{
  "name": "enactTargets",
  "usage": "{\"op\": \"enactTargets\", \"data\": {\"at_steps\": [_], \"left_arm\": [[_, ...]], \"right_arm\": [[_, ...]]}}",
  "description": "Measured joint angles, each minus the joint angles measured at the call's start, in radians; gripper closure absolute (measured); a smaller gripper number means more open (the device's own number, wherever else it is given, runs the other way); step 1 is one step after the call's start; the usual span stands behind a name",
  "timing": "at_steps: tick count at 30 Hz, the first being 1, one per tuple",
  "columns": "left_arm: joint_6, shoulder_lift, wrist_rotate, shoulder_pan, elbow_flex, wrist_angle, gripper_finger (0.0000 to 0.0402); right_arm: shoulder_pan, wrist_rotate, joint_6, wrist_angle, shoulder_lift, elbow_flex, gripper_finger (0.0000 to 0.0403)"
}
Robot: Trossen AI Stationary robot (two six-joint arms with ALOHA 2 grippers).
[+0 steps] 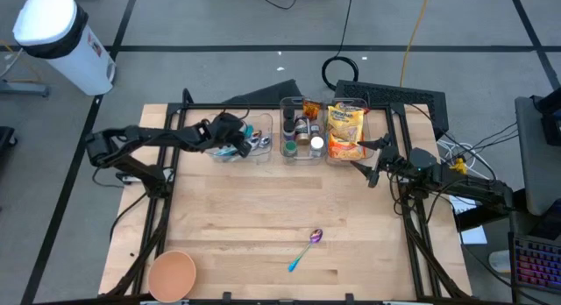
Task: Pick & Place Food Item
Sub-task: Put the blue and violet spoon into the left transparent bin
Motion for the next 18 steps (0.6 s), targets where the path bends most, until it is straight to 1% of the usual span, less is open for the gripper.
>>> {"op": "enactTargets", "data": {"at_steps": [3, 5, 10, 13, 16, 18], "left_arm": [[-0.007, -0.045, 0.028, -0.025, 0.014, 0.005, 0.0319], [0.0, -0.085, 0.036, -0.063, 0.015, 0.006, 0.0319], [0.037, -0.201, 0.039, -0.212, 0.017, 0.078, 0.0312], [0.037, -0.247, 0.039, -0.332, 0.017, 0.147, 0.0287], [0.036, -0.256, 0.039, -0.469, 0.017, 0.23, 0.0245], [0.031, -0.24, 0.039, -0.56, 0.018, 0.277, 0.0214]], "right_arm": [[0.0, 0.0, 0.0, 0.0, 0.0, 0.0, 0.0055], [0.0, 0.0, 0.0, 0.0, 0.0, 0.0, 0.0055], [0.0, 0.0, 0.0, 0.0, 0.0, 0.0, 0.0055], [0.0, 0.0, 0.0, 0.0, 0.0, 0.0, 0.0055], [0.0, 0.0, 0.0, 0.0, 0.0, 0.0, 0.0055], [0.0, 0.0, 0.0, 0.0, 0.0, 0.0, 0.0055]]}}
